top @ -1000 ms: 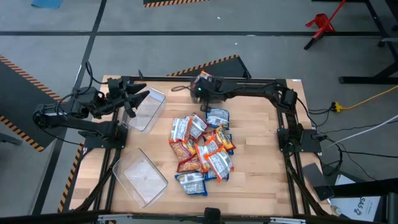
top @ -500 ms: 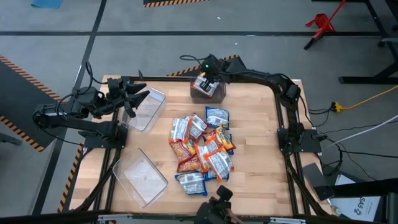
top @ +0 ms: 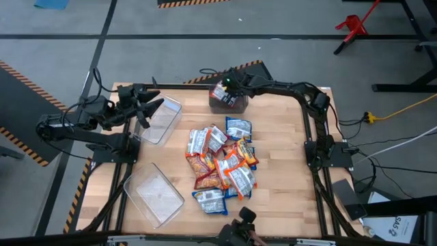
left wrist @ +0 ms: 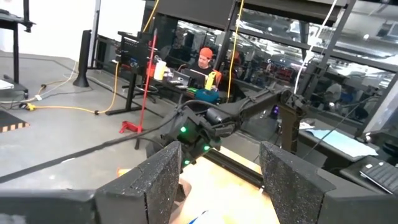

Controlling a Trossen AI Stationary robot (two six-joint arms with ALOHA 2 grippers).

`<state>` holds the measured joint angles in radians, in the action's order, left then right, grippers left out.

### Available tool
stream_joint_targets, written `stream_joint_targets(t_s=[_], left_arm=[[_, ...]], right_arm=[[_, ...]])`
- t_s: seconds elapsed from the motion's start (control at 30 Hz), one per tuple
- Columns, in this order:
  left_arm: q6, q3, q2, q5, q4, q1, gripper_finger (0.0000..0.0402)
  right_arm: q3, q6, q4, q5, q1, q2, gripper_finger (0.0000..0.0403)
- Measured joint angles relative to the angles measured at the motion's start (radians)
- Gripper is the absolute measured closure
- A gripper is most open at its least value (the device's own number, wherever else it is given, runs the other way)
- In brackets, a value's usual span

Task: Sort Maruchan noodles
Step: Put the orange noodle pack into the black bin

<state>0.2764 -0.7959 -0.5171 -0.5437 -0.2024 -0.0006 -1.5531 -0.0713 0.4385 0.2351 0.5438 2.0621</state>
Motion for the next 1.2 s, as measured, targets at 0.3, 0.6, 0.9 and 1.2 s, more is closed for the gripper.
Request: stream_joint_targets(t_s=[0.3, 0.6, 0.9, 1.2], left_arm=[[0.000, 0.000, 0.000, -0.003, 0.000, 0.000, 0.0189], [0.000, 0.000, 0.000, -0.003, 0.000, 0.000, 0.0189], [0.000, 0.000, 0.000, -0.007, 0.000, 0.000, 0.0189], [0.000, 0.000, 0.000, -0.024, -0.008, 0.000, 0.0189]], right_arm=[[0.011, -0.084, 0.039, -0.260, 0.000, 0.000, 0.0402], [-0.060, -0.089, -0.014, -0.200, -0.001, -0.006, 0.0402], [-0.061, -0.042, -0.045, -0.315, -0.016, 0.034, 0.0402], [-0.061, -0.096, 0.006, -0.303, -0.094, 0.082, 0.0402]])
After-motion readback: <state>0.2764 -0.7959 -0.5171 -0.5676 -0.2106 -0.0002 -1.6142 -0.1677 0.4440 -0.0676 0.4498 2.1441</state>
